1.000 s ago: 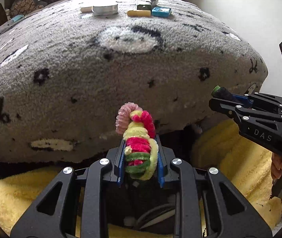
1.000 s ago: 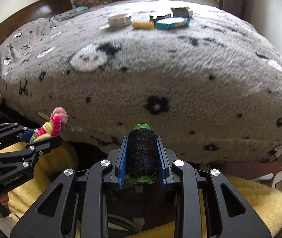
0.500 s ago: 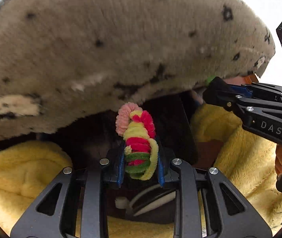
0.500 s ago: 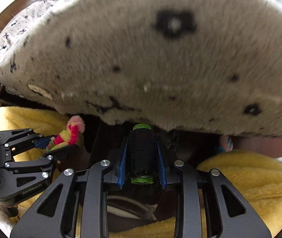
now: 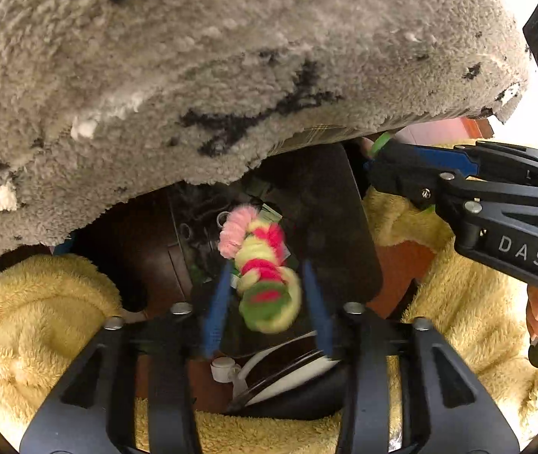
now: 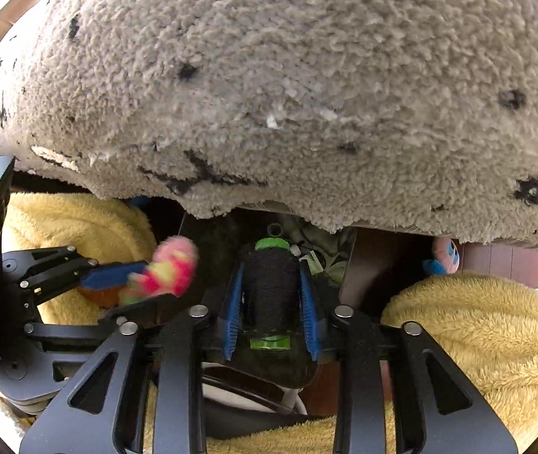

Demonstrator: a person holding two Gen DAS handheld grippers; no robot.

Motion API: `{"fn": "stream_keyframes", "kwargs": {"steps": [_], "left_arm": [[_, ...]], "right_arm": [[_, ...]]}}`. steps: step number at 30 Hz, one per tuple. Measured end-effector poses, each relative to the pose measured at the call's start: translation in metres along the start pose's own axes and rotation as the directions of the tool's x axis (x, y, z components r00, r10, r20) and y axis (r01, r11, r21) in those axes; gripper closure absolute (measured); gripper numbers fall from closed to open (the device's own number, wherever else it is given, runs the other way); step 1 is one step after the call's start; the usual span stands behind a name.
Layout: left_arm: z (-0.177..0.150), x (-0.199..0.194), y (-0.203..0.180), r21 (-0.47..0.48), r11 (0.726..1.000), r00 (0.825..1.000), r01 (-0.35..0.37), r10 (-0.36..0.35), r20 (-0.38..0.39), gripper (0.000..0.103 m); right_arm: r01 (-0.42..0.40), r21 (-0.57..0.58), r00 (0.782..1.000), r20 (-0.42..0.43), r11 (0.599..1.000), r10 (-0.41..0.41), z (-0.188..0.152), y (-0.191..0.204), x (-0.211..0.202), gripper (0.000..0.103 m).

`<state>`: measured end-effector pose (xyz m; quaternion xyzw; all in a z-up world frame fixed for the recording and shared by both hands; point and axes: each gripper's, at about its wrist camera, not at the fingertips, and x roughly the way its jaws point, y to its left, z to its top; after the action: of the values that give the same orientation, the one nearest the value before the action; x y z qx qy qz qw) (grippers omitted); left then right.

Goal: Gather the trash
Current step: 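Open both grippers to drop the caterpillar toy and spool into the bin, then raise both open grippers back over the bed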

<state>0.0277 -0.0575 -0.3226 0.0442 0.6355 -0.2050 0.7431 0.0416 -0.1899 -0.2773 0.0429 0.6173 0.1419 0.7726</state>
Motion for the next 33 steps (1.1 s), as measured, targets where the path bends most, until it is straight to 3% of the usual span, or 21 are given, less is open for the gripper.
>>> {"fn": "stream_keyframes", "kwargs": {"steps": [5, 9, 12, 18, 26, 33], "left_arm": [[0.005, -0.013, 0.005, -0.007, 1.0, 0.999, -0.031, 0.031, 0.025, 0.044], [0.005, -0.031, 0.009, -0.004, 0.998, 0.996, -0.063, 0.063, 0.065, 0.031], [0.006, -0.05, 0.006, -0.003, 0.997, 0.99, -0.081, 0.081, 0.116, 0.024], [0.005, -0.097, 0.003, -0.002, 0.993, 0.964, -0.115, 0.112, 0.239, 0.019], [0.018, -0.144, 0.011, -0.035, 0.986, 0.919, -0.162, 0.164, 0.358, 0.018], [0.044, -0.185, 0.016, -0.054, 0.977, 0.864, -0.206, 0.207, 0.459, 0.018]], "right_arm": [[0.013, 0.016, 1.0, 0.025, 1.0, -0.013, 0.004, -0.007, -0.009, 0.048], [0.052, 0.025, 0.996, 0.075, 0.998, -0.053, 0.006, -0.01, -0.025, 0.024], [0.07, 0.024, 0.989, 0.127, 0.997, -0.073, 0.007, -0.011, -0.042, 0.013], [0.089, 0.035, 0.969, 0.229, 0.995, -0.094, 0.014, -0.015, -0.082, 0.012], [0.12, 0.037, 0.921, 0.37, 0.992, -0.125, 0.03, -0.017, -0.135, 0.01], [0.146, 0.033, 0.882, 0.448, 0.989, -0.145, 0.061, -0.018, -0.166, 0.01]]}}
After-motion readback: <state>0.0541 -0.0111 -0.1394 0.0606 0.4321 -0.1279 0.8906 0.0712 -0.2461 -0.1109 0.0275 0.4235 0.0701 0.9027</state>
